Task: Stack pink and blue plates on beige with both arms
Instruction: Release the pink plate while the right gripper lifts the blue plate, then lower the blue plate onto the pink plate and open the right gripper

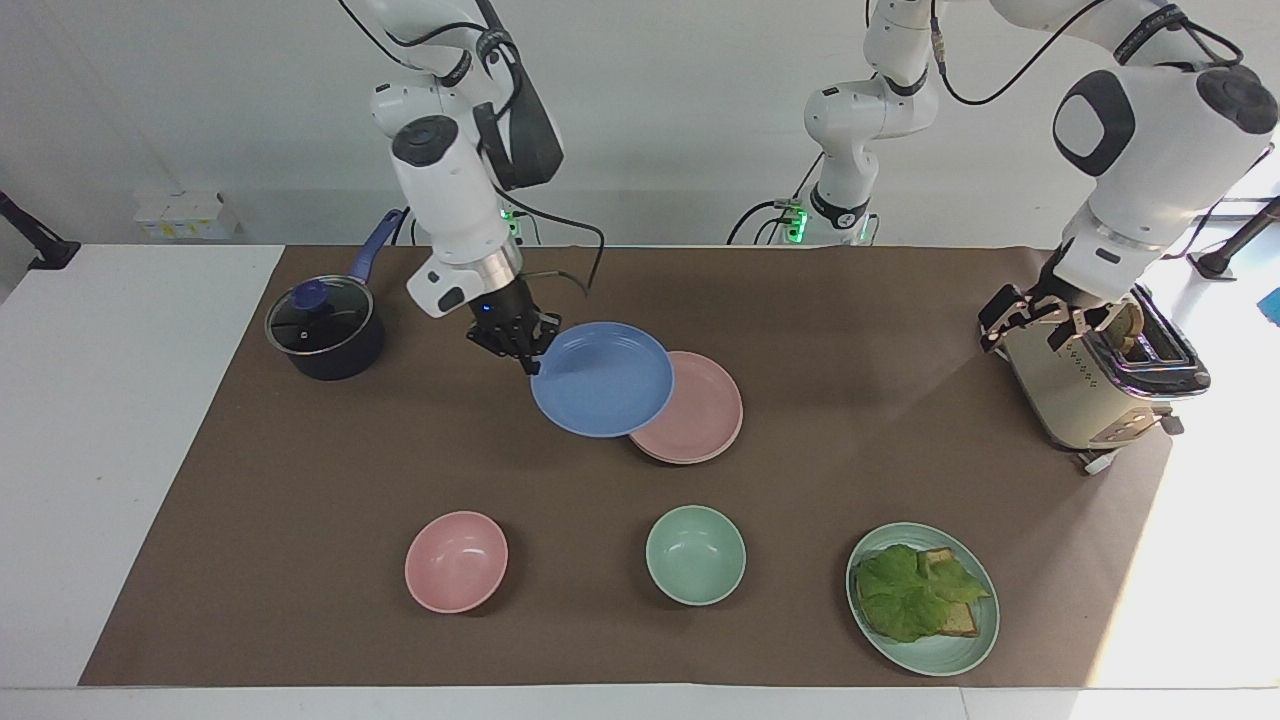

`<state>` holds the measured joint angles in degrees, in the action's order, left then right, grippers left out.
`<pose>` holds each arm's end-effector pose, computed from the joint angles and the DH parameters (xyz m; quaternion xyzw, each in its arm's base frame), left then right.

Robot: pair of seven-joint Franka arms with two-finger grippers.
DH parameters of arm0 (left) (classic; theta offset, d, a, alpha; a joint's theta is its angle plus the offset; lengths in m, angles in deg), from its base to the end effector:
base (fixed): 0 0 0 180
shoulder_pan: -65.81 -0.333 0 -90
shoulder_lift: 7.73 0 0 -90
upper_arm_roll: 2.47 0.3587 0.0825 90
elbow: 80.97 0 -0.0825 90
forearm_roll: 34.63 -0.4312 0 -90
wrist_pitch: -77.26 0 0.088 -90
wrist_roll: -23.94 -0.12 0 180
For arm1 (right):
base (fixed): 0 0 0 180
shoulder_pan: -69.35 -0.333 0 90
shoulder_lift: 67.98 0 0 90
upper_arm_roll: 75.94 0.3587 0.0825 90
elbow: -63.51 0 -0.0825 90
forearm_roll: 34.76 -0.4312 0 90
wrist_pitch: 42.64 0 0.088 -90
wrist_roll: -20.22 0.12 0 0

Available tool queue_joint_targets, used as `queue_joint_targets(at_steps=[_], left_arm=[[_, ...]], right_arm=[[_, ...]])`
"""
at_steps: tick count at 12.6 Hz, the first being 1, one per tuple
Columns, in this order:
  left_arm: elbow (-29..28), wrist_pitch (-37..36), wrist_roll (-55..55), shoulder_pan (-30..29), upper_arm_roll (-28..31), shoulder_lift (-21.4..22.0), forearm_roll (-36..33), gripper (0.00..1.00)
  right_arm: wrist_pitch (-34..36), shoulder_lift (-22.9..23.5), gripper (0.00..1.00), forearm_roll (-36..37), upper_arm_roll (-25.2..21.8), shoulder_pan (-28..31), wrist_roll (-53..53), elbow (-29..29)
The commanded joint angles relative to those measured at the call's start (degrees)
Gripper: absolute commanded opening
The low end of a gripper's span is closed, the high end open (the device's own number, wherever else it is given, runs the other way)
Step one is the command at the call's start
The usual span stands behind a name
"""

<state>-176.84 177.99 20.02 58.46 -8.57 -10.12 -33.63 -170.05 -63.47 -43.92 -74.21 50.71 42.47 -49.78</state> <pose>0.6289 0.0132 0.5917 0.9995 -0.0218 0.0221 0.0098 0.5953 0.2278 0.4529 -0.9924 0.0595 -0.0529 0.0941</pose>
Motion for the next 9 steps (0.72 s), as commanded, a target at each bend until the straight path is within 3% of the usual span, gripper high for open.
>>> queue_joint_targets(at_steps=[1, 6, 9], left_arm=[[1.92, -4.04, -2.50, -0.38, -0.49, 2.72, -2.41, 1.00], [1.66, -7.12, -0.84, 0.40, -0.66, 7.13, -1.71, 1.00], [1.04, -7.73, 1.45, 0.76, -0.93, 7.75, -1.71, 1.00]], right_arm=[[-1.96, 5.05, 0.00, 2.64, -0.32, -4.46, 6.55, 3.42], [-4.16, 11.30, 0.00, 4.85, -0.23, -9.31, 10.70, 4.48], [-5.21, 12.37, 0.00, 4.85, -0.23, -10.01, 10.79, 3.69]])
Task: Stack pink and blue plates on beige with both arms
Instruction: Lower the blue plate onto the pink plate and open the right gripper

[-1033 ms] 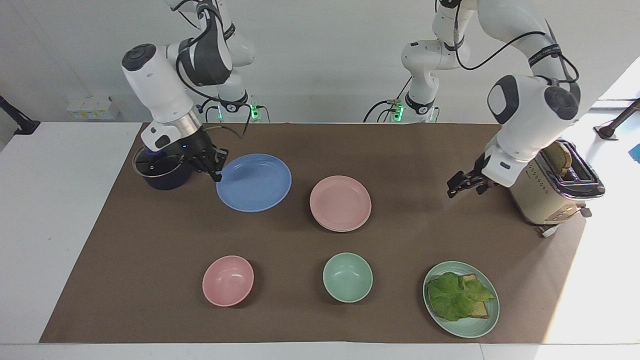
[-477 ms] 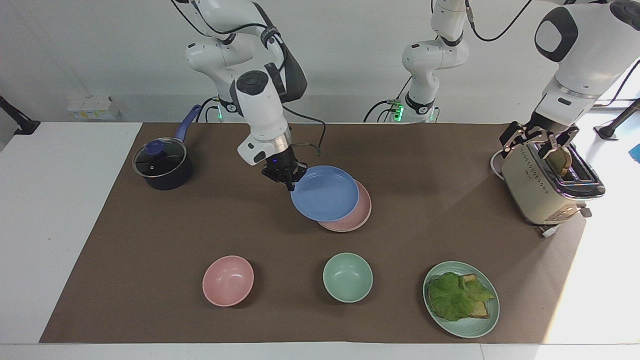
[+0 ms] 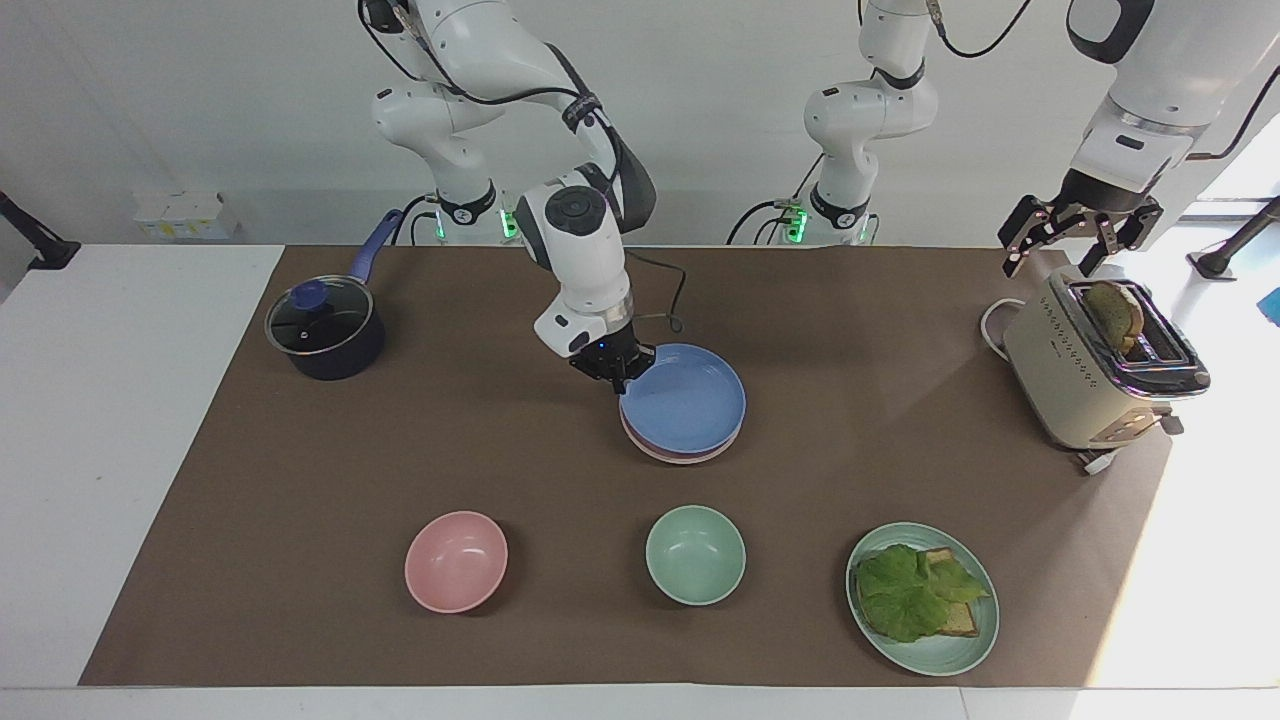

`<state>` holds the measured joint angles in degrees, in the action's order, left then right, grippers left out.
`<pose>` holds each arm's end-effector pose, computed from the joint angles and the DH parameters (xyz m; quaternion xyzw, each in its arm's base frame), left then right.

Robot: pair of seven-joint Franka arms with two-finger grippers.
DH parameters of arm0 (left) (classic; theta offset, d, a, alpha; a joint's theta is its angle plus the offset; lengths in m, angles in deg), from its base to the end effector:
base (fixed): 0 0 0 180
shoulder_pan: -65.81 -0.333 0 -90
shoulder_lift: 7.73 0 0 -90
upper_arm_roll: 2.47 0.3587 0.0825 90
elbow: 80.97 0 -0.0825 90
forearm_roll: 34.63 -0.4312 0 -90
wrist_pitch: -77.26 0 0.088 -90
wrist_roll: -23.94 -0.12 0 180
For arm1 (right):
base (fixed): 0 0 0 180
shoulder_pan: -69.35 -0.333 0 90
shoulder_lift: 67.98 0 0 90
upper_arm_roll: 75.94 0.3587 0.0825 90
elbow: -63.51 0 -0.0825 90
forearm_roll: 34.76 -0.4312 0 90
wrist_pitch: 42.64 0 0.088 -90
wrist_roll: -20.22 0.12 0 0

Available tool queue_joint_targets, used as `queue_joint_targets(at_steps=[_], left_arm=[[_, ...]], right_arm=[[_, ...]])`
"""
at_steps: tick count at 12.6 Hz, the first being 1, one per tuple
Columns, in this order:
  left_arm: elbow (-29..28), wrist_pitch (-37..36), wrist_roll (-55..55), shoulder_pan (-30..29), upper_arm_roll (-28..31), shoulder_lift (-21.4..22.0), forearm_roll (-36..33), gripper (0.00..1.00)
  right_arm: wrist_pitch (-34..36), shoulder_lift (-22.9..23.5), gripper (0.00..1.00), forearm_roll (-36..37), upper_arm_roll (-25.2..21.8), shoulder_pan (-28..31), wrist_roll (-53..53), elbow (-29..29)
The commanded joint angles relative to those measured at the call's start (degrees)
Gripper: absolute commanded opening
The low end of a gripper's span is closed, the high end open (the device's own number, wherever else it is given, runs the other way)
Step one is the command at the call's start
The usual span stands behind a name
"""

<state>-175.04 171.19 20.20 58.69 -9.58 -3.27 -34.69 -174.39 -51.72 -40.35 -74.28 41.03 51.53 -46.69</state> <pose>0.5820 -0.0028 0.6691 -0.9988 0.0325 -0.0372 0.0066 0.5830 0.3387 0.3532 -0.9971 0.0431 -0.0183 0.0595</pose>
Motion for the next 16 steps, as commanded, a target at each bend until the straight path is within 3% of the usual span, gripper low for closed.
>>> queue_joint_targets(at_steps=[1, 3, 5, 6, 8, 10, 12, 16], left_arm=[[-0.77, -0.85, 1.28, 0.53, 0.07, 0.90, -0.65, 1.00], [-0.42, -0.76, 0.93, 0.53, 0.16, 0.72, -0.65, 1.00], [-0.42, -0.85, 1.02, 0.18, 0.25, 0.72, -0.65, 1.00], [-0.42, -0.85, 1.02, -0.17, 0.34, 0.72, -0.65, 1.00], [-0.42, -0.85, 1.02, -0.35, 0.34, 0.72, -0.65, 1.00], [-0.42, -0.85, 1.02, -0.26, 0.34, 0.72, -0.65, 1.00], [-0.42, -0.85, 1.02, -0.17, 0.34, 0.72, -0.65, 1.00], [-0.42, -0.85, 1.02, -0.35, 0.34, 0.72, -0.65, 1.00]], right_arm=[[-1.75, 1.05, 0.00, 1.29, -0.17, -0.51, 1.99, 0.60], [-2.90, 2.02, 0.00, 1.29, -0.17, -0.86, 2.17, 0.51], [-3.17, 2.20, 0.29, 1.29, -0.17, -0.86, 2.17, 0.77], [-3.17, 2.29, 0.40, 1.29, -0.17, -0.86, 2.17, 1.12], [-3.17, 2.29, 0.51, 1.55, -0.26, -0.86, 2.17, 1.47], [-2.82, 1.42, 0.72, 3.21, -0.34, -0.43, 2.08, 1.56], [-0.98, -2.18, 1.00, 3.75, -0.96, 0.71, 1.65, 1.21], [9.47, -11.58, 1.00, 6.64, -0.87, 8.96, 1.03, 1.30]])
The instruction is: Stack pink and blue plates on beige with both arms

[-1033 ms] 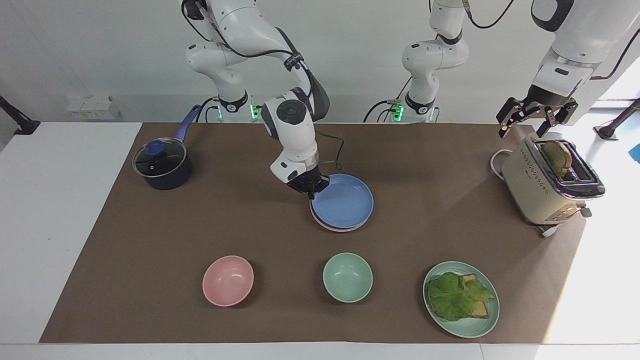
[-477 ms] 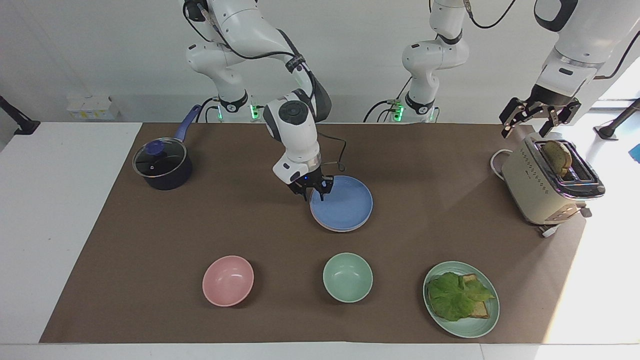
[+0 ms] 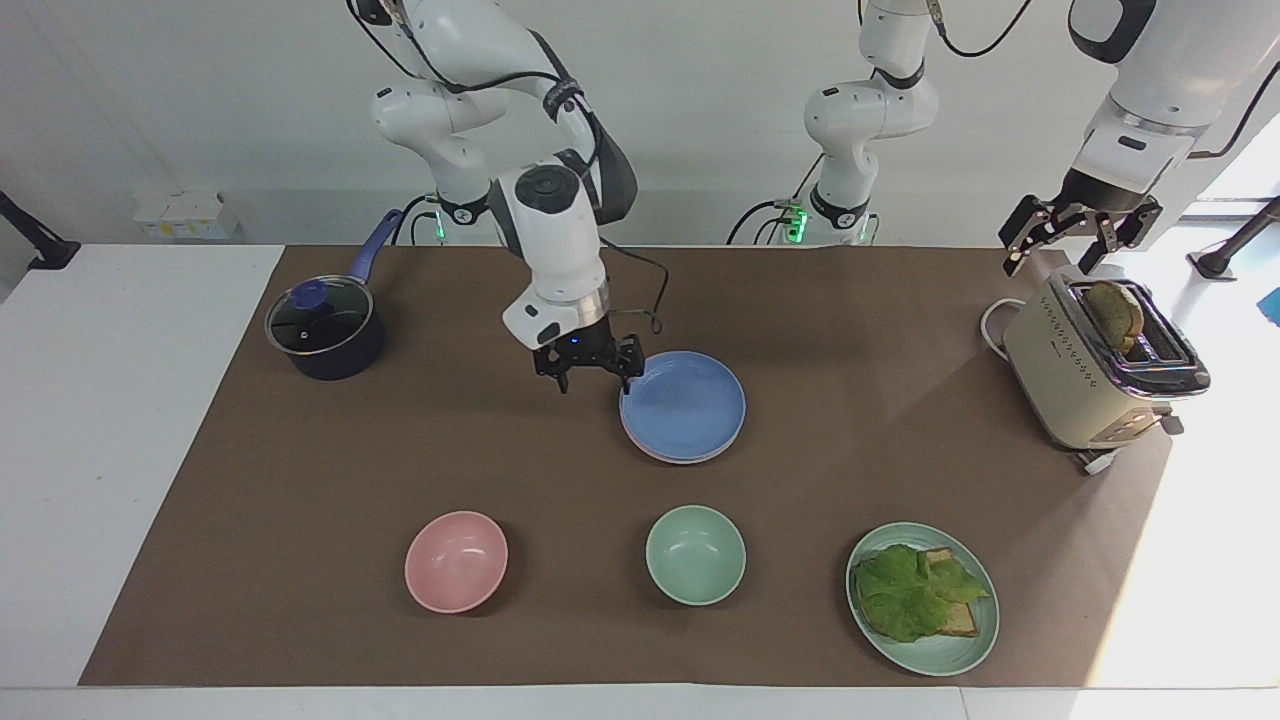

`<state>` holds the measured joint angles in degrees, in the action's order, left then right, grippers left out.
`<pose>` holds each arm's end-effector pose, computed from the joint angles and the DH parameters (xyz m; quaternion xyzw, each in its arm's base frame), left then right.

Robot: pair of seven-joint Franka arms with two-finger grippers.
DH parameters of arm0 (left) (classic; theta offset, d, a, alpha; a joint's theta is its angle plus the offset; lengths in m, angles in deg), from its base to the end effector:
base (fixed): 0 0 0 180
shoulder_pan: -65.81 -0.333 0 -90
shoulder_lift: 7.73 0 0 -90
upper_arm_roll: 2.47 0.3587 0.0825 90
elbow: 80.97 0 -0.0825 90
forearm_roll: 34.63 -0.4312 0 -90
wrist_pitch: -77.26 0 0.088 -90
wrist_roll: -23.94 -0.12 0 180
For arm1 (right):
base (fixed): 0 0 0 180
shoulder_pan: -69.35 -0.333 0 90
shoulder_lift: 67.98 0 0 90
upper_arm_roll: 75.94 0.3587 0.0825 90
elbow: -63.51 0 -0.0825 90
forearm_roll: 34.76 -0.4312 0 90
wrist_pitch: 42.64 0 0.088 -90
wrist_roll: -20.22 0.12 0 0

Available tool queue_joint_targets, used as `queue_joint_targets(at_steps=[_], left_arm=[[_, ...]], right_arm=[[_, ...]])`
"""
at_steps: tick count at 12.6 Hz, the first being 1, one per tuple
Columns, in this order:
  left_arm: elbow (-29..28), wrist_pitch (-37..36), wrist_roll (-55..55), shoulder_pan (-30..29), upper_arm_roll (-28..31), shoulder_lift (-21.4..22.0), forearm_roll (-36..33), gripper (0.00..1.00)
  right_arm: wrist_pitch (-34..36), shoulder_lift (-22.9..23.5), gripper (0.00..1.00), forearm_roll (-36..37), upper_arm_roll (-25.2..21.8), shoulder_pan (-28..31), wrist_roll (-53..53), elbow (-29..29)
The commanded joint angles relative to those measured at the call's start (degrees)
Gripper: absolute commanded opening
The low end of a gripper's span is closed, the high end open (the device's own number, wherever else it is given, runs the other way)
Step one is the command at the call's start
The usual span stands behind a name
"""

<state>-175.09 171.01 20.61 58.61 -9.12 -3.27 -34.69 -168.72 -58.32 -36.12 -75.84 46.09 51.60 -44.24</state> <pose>0.5816 0.0029 0.6684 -0.9991 0.0242 -0.0352 0.0062 0.6123 0.2656 0.4422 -0.9942 0.0760 -0.0624 0.0438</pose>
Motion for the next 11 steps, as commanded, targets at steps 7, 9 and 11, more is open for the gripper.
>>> queue_joint_targets(at_steps=[7, 9, 11], left_arm=[[-0.36, -0.67, 0.60, -0.27, -0.12, 0.72, -0.65, 1.00], [-0.36, -0.67, 0.60, -0.27, -0.12, 0.72, -0.65, 1.00], [-0.36, -0.67, 0.60, -0.27, -0.12, 0.72, -0.65, 1.00]], right_arm=[[20.31, -12.47, 1.00, 2.77, 0.60, 20.51, -12.64, 6.73], [24.81, -12.21, 1.00, 5.21, 0.60, 23.16, -16.25, 10.70], [29.37, -11.24, 1.00, 7.16, 0.60, 23.87, -18.02, 15.26]])
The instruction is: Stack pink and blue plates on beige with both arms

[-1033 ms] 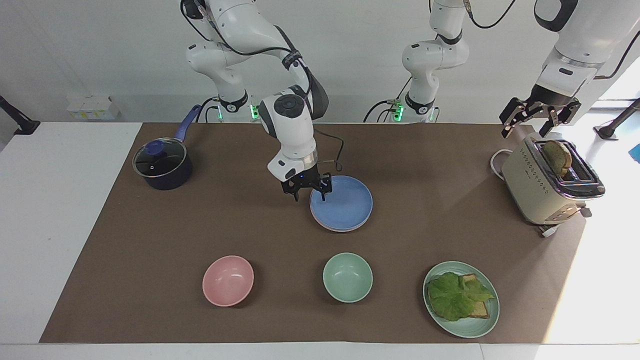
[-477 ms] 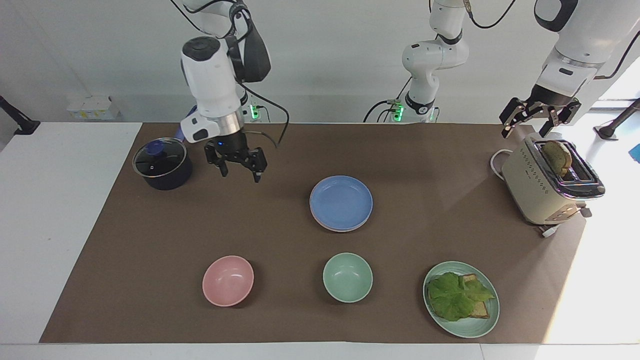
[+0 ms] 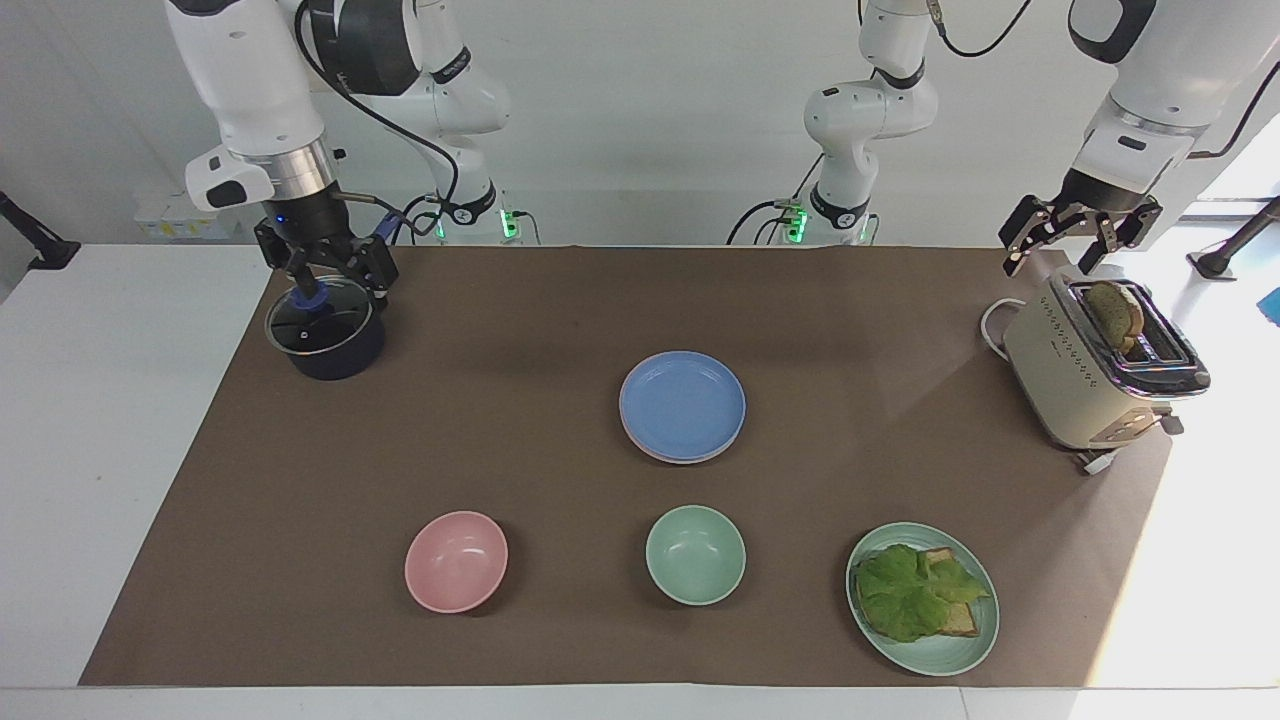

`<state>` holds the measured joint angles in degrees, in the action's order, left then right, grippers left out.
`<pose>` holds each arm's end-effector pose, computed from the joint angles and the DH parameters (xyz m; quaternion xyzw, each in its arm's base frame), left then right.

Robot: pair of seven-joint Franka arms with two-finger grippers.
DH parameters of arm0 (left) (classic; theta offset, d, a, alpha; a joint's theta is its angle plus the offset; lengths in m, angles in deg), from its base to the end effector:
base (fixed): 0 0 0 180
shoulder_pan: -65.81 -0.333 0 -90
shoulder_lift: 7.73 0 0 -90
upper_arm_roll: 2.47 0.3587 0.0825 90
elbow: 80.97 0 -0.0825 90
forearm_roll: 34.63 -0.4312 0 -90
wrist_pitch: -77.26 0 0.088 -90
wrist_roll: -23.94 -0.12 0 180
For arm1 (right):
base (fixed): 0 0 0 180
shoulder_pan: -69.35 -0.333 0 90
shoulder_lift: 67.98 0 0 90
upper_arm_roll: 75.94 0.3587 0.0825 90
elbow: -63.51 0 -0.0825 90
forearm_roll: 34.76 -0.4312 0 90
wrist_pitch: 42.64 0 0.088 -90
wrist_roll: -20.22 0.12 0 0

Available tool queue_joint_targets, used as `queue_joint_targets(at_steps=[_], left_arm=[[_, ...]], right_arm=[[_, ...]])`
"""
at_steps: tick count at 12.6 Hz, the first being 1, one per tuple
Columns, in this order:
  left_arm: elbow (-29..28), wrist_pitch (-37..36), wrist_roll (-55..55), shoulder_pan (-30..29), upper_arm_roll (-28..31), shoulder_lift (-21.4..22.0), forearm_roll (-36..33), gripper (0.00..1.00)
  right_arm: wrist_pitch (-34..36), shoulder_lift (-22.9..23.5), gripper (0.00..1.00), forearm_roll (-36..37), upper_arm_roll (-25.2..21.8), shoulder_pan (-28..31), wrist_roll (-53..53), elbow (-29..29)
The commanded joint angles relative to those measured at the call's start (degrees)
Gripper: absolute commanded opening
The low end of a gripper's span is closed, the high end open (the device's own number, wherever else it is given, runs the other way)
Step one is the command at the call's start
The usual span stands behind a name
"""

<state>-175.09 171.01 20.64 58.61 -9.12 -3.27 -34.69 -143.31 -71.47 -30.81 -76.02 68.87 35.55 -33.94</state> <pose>0.5816 0.0029 0.6684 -0.9991 0.0240 -0.0352 0.0062 0.5978 -0.0029 0.6399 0.9898 -0.1253 0.0626 0.0258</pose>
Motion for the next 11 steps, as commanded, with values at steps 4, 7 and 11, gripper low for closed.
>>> queue_joint_targets(at_steps=[4, 7, 11], left_arm=[[-0.36, -0.67, 0.57, -0.27, -0.12, 0.72, -0.65, 1.00], [-0.36, -0.67, 0.57, -0.27, -0.12, 0.72, -0.65, 1.00], [-0.36, -0.67, 0.57, -0.27, -0.12, 0.72, -0.65, 1.00]], right_arm=[[12.59, 4.37, 1.00, -0.25, 0.52, 2.85, -6.97, 11.40], [14.36, 4.37, 1.00, -1.48, 0.43, 2.85, -7.24, 11.58], [14.01, 4.29, 1.00, -2.19, 0.52, 2.76, -7.24, 11.49]])
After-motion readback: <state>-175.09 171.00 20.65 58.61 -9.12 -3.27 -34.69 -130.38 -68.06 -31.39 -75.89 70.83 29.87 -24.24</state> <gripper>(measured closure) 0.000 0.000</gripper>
